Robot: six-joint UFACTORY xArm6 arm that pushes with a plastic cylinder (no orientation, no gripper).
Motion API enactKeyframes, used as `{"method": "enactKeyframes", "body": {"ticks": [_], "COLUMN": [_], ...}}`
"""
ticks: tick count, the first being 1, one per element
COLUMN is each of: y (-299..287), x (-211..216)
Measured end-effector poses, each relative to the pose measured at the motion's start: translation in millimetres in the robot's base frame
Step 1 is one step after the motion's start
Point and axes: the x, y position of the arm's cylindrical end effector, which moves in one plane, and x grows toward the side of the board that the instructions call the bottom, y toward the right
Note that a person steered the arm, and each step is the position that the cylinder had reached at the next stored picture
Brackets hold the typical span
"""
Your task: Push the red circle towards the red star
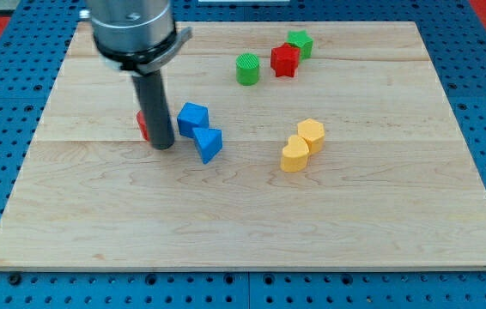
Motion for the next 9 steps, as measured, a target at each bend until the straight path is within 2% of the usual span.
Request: {"method": "enactKeyframes", "body": {"ticks": [1,3,4,5,6,8,9], "y": [-63.9,11.0,-11.1,3.4,14.2,66.9,115.6], "x": [-15.3,-56.4,-58.7,-23.7,-15.6,-102.5,-111.2]}}
